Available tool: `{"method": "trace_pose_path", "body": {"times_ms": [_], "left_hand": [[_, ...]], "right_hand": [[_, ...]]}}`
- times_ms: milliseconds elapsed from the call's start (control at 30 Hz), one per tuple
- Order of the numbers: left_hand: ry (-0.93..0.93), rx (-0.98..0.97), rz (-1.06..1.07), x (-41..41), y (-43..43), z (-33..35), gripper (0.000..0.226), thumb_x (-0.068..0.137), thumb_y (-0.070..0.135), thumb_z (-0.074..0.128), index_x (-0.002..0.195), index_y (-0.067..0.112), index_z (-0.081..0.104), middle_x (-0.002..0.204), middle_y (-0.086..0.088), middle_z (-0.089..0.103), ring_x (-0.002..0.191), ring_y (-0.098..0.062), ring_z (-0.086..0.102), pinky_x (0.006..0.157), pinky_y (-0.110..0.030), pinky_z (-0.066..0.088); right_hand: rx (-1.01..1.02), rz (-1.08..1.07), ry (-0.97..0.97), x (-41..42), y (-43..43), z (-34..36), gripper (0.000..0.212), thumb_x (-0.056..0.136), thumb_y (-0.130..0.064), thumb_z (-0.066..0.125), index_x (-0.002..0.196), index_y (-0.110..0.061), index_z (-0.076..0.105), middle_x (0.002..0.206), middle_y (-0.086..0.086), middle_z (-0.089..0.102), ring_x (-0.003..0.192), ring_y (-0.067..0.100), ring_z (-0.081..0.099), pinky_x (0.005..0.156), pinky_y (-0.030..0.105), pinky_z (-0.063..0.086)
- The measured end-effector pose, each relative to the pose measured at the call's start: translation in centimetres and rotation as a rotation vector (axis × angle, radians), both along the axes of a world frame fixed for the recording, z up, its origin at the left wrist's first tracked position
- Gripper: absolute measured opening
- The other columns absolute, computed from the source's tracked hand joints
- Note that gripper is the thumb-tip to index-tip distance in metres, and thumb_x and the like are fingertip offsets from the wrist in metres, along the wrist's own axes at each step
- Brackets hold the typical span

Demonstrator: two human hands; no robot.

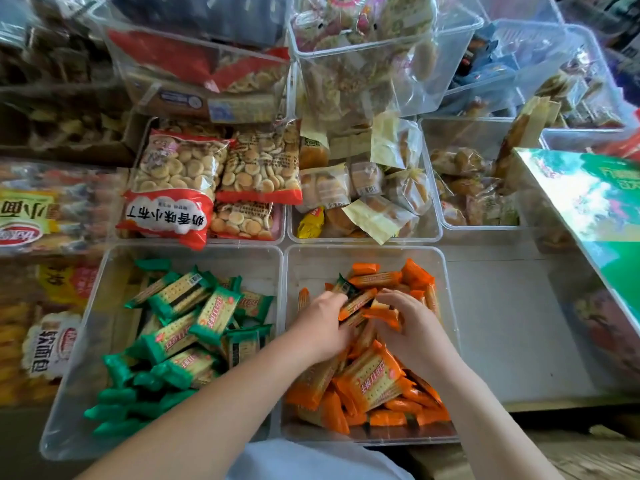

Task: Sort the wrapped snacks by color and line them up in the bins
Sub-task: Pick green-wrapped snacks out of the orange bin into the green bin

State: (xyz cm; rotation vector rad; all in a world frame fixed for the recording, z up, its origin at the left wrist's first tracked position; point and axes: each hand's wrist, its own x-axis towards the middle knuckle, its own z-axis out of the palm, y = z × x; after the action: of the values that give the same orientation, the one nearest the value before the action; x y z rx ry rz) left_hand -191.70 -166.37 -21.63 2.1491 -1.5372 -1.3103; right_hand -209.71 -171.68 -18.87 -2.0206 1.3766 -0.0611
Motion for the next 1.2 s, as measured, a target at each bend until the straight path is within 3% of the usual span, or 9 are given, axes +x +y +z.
{"method": "trace_pose_path", "body": {"times_ms": [133, 233, 333, 433, 533, 733, 967, 1100, 1200], "left_hand": [[-0.093, 0.059, 0.048, -1.4, -0.5, -1.8, 0.030, 0.089, 0.020, 0.068, 0.116, 0.032, 0.064, 0.113, -0.002, 0.065, 0.112, -0.029, 0.061, 0.094, -0.044, 0.056], [0.044, 0.034, 0.061, -1.6, 0.5, -1.5, 0.040, 0.096, 0.032, 0.060, 0.136, 0.032, 0.062, 0.132, -0.002, 0.063, 0.127, -0.026, 0.054, 0.108, -0.043, 0.048], [0.151, 0.017, 0.181, -0.8, -0.1, -2.2, 0.037, 0.104, 0.038, 0.050, 0.137, 0.029, 0.066, 0.147, 0.001, 0.056, 0.140, -0.024, 0.045, 0.119, -0.042, 0.037], [0.159, 0.066, 0.303, -0.5, -0.9, -3.4, 0.037, 0.109, 0.038, 0.047, 0.142, 0.031, 0.061, 0.161, -0.001, 0.039, 0.152, -0.026, 0.030, 0.126, -0.044, 0.027], [0.220, 0.106, 0.357, -0.8, -0.9, -4.5, 0.043, 0.108, 0.037, 0.050, 0.150, 0.027, 0.053, 0.156, -0.002, 0.047, 0.146, -0.026, 0.042, 0.121, -0.042, 0.036], [0.134, 0.131, 0.332, -0.9, -1.3, -4.1, 0.040, 0.101, 0.045, 0.061, 0.134, 0.024, 0.068, 0.140, -0.003, 0.044, 0.135, -0.028, 0.048, 0.121, -0.042, 0.035], [0.171, 0.037, 0.286, 1.2, -0.1, 0.2, 0.045, 0.095, 0.032, 0.074, 0.138, 0.021, 0.067, 0.144, 0.002, 0.060, 0.134, -0.019, 0.056, 0.112, -0.030, 0.044], [0.208, -0.237, 0.507, 3.4, 1.5, 2.9, 0.021, 0.093, 0.017, 0.076, 0.109, 0.031, 0.076, 0.112, 0.012, 0.074, 0.101, -0.002, 0.069, 0.085, -0.017, 0.057], [0.443, -0.256, 0.681, 4.8, 2.8, 3.8, 0.030, 0.088, 0.007, 0.081, 0.107, 0.026, 0.068, 0.103, 0.008, 0.077, 0.096, -0.005, 0.073, 0.085, -0.025, 0.061]], "right_hand": [[0.038, 0.142, 0.070, 0.0, -0.8, -1.8, 0.045, 0.100, -0.021, 0.063, 0.144, -0.025, 0.058, 0.149, -0.007, 0.055, 0.147, 0.017, 0.042, 0.120, 0.031, 0.033], [-0.063, 0.188, 0.079, -0.1, -1.9, -2.8, 0.040, 0.099, -0.023, 0.062, 0.139, -0.025, 0.063, 0.145, -0.007, 0.060, 0.144, 0.019, 0.047, 0.120, 0.037, 0.038], [-0.088, 0.292, 0.085, 0.3, -2.5, -4.1, 0.037, 0.101, -0.034, 0.054, 0.136, -0.032, 0.065, 0.145, -0.010, 0.062, 0.145, 0.017, 0.047, 0.121, 0.046, 0.038], [-0.098, 0.326, 0.124, 0.5, -3.0, -4.9, 0.037, 0.102, -0.035, 0.054, 0.135, -0.031, 0.067, 0.141, -0.011, 0.065, 0.139, 0.015, 0.053, 0.116, 0.042, 0.043], [-0.082, 0.304, 0.125, 0.2, -3.2, -4.7, 0.034, 0.102, -0.034, 0.057, 0.134, -0.028, 0.070, 0.140, -0.013, 0.065, 0.137, 0.012, 0.054, 0.117, 0.034, 0.042], [-0.066, 0.290, 0.138, -0.4, -3.0, -4.7, 0.035, 0.099, -0.036, 0.061, 0.133, -0.030, 0.069, 0.138, -0.014, 0.064, 0.136, 0.013, 0.053, 0.116, 0.036, 0.044], [0.019, 0.302, 0.189, 0.0, -3.0, -3.4, 0.030, 0.100, -0.037, 0.058, 0.128, -0.032, 0.069, 0.123, -0.017, 0.056, 0.109, 0.014, 0.062, 0.088, 0.032, 0.057], [0.035, 0.332, 0.235, 0.4, -2.7, -2.9, 0.031, 0.100, -0.040, 0.057, 0.127, -0.031, 0.069, 0.120, -0.014, 0.055, 0.108, 0.018, 0.062, 0.089, 0.033, 0.056], [0.043, 0.368, 0.322, 1.3, -2.0, -2.7, 0.037, 0.097, -0.045, 0.058, 0.132, -0.033, 0.065, 0.115, -0.010, 0.052, 0.110, 0.020, 0.060, 0.087, 0.035, 0.055]]}}
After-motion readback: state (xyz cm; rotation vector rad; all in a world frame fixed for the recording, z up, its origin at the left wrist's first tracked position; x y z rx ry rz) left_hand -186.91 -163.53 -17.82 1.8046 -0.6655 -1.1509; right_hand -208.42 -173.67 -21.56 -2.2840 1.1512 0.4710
